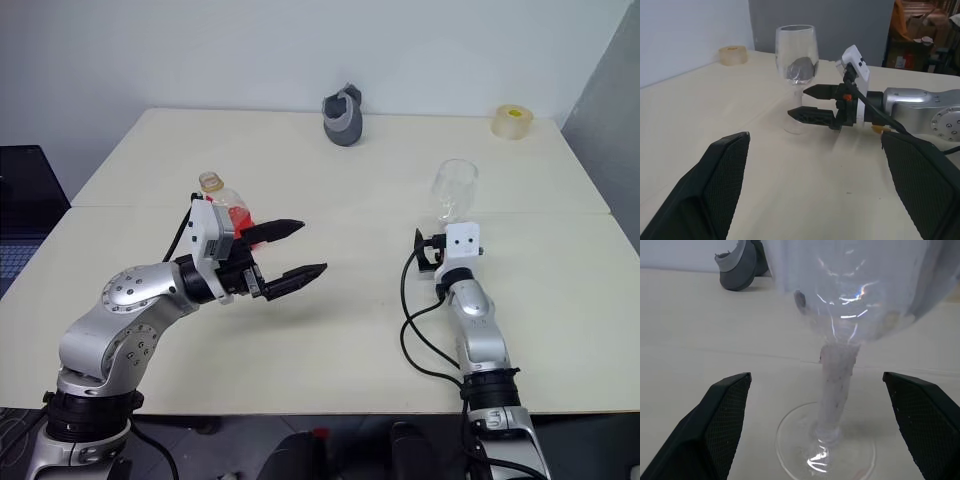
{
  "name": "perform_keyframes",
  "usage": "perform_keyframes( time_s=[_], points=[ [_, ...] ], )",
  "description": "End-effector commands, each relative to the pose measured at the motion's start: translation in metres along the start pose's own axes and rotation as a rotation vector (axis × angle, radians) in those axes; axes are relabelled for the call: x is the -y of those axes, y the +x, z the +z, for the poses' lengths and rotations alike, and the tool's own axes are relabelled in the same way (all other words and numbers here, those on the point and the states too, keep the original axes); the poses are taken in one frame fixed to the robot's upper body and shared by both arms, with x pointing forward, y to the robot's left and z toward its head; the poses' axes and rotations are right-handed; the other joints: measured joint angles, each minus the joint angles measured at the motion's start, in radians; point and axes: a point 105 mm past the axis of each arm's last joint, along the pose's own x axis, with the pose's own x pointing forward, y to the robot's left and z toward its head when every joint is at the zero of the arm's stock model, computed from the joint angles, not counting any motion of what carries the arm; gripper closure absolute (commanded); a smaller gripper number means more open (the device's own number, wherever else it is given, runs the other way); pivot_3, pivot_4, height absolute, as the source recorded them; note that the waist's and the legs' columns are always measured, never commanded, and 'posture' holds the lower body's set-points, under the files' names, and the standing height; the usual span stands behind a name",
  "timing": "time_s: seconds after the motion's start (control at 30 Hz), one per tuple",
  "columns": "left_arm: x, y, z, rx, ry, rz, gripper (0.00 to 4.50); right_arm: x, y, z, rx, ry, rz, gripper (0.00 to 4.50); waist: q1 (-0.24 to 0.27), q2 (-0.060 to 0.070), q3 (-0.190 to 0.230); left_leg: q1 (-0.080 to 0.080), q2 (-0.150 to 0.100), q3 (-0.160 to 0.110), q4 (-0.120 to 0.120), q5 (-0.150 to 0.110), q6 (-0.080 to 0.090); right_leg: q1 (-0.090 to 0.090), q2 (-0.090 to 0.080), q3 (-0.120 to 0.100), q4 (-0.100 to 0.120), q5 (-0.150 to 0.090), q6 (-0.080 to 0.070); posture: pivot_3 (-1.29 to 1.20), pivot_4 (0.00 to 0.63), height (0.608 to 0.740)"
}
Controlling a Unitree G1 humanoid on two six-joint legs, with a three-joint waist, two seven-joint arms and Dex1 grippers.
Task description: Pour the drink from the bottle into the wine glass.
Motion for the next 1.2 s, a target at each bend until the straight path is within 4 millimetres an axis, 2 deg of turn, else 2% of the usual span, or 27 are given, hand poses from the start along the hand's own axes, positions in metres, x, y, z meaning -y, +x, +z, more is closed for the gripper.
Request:
perform_keyframes(
  time_s=[0.03,0.3,0.37,0.53,0.67,0.83,0.97,1.2],
  points=[
    [0.000,0.001,0.005,0.017,0.028,-0.005,0.00,0.000,0.008,0.013,0.063,-0.010,-0.009,0.97,0.000,0.000,0.000,0.000,0.000,0.000,0.000,0.000,0.000,0.000,0.000,0.000,0.000,0.000,0.000,0.00,0.150,0.740],
    [-0.003,0.000,0.001,0.010,0.027,0.002,0.00,0.005,0.016,0.008,0.052,-0.016,-0.031,3.89,0.000,0.000,0.000,0.000,0.000,0.000,0.000,0.000,0.000,0.000,0.000,0.000,0.000,0.000,0.000,0.00,0.150,0.740],
    [-0.003,-0.001,-0.001,0.008,0.026,0.007,0.00,0.005,0.017,0.010,0.061,-0.017,-0.023,4.39,0.000,0.000,0.000,0.000,0.000,0.000,0.000,0.000,0.000,0.000,0.000,0.000,0.000,0.000,0.000,0.00,0.150,0.740],
    [-0.009,-0.013,-0.004,-0.006,-0.005,0.042,0.00,-0.006,0.011,0.024,0.110,-0.023,0.076,4.39,0.000,0.000,0.000,0.000,0.000,0.000,0.000,0.000,0.000,0.000,0.000,0.001,0.001,0.000,0.000,0.00,0.150,0.740],
    [-0.016,-0.038,-0.012,-0.055,-0.037,0.082,0.00,-0.041,-0.004,0.042,0.164,0.006,0.293,4.39,-0.003,0.000,0.000,0.000,0.002,-0.002,-0.001,0.000,0.000,-0.002,0.000,0.001,0.001,0.000,-0.001,0.00,0.150,0.740],
    [-0.018,-0.060,-0.016,-0.095,-0.031,0.114,0.00,-0.092,-0.020,0.051,0.187,0.076,0.530,4.39,-0.002,0.000,0.000,0.001,0.002,-0.004,0.000,0.000,0.000,-0.002,0.000,0.000,0.003,-0.001,-0.001,0.00,0.150,0.740],
    [-0.016,-0.063,-0.013,-0.090,-0.032,0.128,0.00,-0.124,-0.016,0.048,0.183,0.082,0.626,4.39,-0.001,0.000,0.000,0.001,0.001,-0.004,0.000,0.000,0.000,-0.002,0.000,0.000,0.004,-0.001,-0.002,0.00,0.150,0.740],
    [-0.013,-0.064,-0.009,-0.095,-0.032,0.151,0.00,-0.149,0.000,0.038,0.174,0.055,0.685,4.39,0.000,0.000,0.000,0.001,0.001,-0.004,0.000,0.000,0.000,-0.002,0.000,0.000,0.003,-0.001,-0.002,0.00,0.150,0.740]
  ],
)
